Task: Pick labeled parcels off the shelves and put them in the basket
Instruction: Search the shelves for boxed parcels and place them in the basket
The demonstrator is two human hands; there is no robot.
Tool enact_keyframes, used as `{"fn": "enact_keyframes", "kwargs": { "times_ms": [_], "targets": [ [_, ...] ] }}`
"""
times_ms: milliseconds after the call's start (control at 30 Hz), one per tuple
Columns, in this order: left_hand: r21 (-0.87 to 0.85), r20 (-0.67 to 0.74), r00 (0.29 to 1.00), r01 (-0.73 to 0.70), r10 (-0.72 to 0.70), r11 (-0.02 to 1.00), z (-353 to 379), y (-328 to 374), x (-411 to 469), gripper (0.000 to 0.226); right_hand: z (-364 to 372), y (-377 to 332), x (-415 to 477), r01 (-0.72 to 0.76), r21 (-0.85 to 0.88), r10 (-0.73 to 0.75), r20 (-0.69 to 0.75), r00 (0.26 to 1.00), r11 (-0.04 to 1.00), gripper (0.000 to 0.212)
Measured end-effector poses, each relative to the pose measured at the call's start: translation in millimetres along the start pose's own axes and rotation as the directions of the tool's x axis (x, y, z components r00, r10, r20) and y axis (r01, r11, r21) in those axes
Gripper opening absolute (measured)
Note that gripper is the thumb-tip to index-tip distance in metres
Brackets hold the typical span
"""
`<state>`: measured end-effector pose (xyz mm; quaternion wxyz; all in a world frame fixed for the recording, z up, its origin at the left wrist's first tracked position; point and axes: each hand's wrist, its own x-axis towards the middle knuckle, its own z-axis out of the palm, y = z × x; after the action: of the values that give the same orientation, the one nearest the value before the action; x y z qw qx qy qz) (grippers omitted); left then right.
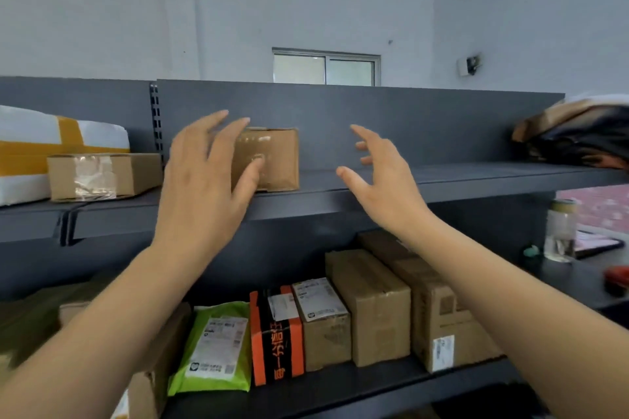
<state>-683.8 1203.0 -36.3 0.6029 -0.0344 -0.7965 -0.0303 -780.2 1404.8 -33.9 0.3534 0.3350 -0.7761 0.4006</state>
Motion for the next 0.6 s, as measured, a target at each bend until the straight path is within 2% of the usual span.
{"fn": "enact_keyframes", "kwargs": {
  "times_ms": [67, 133, 233, 300, 400, 500, 600],
  "targets": [
    [-0.045, -0.028, 0.977, -0.213, 0.212, 0.976, 9.4, 24.9, -15.9, 0.038, -20.6, 23.4, -18.1, -0.035, -0.023, 0.032, -0.106, 0.994, 0.999, 0.054],
    [-0.100, 0.031, 0.909, -0.411, 0.416, 0.906, 27.0, 46.7, -36.5, 0.032, -39.8, 47.7, -38.3, -0.088, -0.055, 0.077, -0.175, 0.981, 0.995, 0.049],
    [-0.196, 0.177, 0.789, -0.558, 0.589, 0.807, 55.9, 75.1, -68.5, 0.031, -58.4, 82.8, -71.1, -0.178, -0.132, 0.148, -0.211, 0.966, 0.975, 0.045],
    [-0.267, 0.299, 0.750, -0.527, 0.590, 0.806, 76.8, 88.2, -85.2, 0.035, -65.4, 101.9, -93.0, -0.237, -0.185, 0.201, -0.193, 0.960, 0.954, 0.043],
    [-0.377, 0.484, 0.729, -0.326, 0.484, 0.867, 105.6, 101.5, -99.7, 0.046, -70.1, 124.6, -124.7, -0.311, -0.240, 0.281, -0.148, 0.948, 0.920, 0.040],
    [-0.421, 0.593, 0.696, -0.161, 0.405, 0.893, 126.5, 116.7, -107.0, 0.054, -73.9, 146.4, -158.3, -0.399, -0.296, 0.377, -0.129, 0.917, 0.868, 0.040],
    [-0.423, 0.634, 0.678, -0.098, 0.371, 0.901, 144.7, 132.9, -111.9, 0.059, -77.0, 167.6, -185.8, -0.495, -0.307, 0.492, -0.095, 0.866, 0.813, 0.048]
  ]
}}
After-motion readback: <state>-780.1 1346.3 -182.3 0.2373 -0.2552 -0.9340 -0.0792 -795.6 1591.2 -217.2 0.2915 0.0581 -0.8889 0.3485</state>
